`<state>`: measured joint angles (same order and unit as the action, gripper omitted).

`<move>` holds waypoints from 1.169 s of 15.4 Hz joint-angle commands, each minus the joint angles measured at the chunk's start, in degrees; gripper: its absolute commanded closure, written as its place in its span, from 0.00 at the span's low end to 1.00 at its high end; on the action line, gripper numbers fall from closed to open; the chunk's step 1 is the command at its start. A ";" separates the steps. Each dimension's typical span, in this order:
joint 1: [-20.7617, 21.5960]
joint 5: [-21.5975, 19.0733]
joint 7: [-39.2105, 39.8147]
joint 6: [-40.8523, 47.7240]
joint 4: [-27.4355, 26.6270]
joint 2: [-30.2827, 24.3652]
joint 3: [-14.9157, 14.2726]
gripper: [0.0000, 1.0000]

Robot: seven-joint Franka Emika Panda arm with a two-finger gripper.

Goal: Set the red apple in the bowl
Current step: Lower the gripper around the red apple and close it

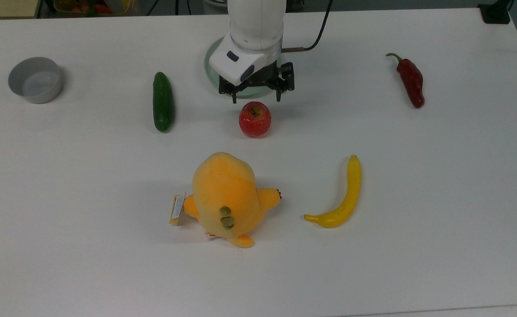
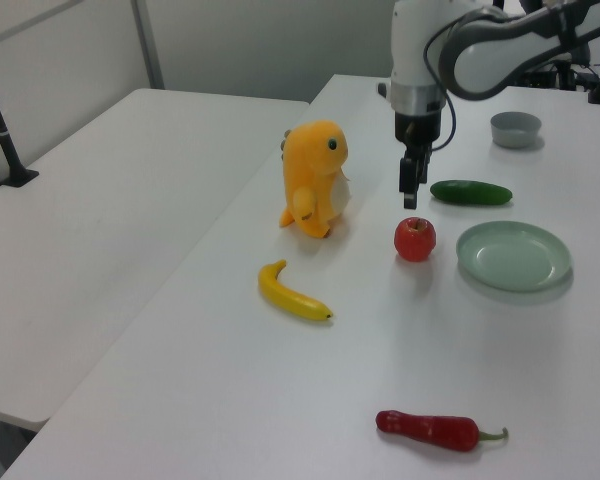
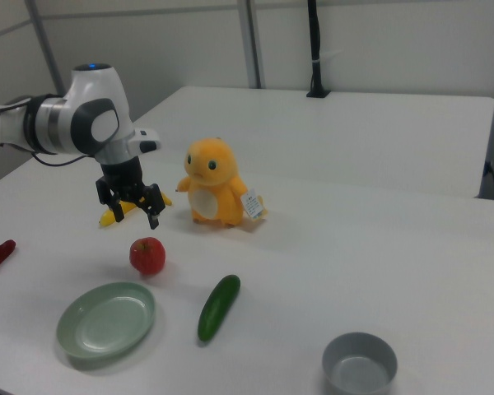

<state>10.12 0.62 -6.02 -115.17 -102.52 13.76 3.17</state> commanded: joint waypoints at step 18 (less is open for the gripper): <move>0.96 4.91 -0.13 -3.92 -2.16 5.05 1.31 0.00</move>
<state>10.89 4.70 -6.02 -116.59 -103.36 18.87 4.62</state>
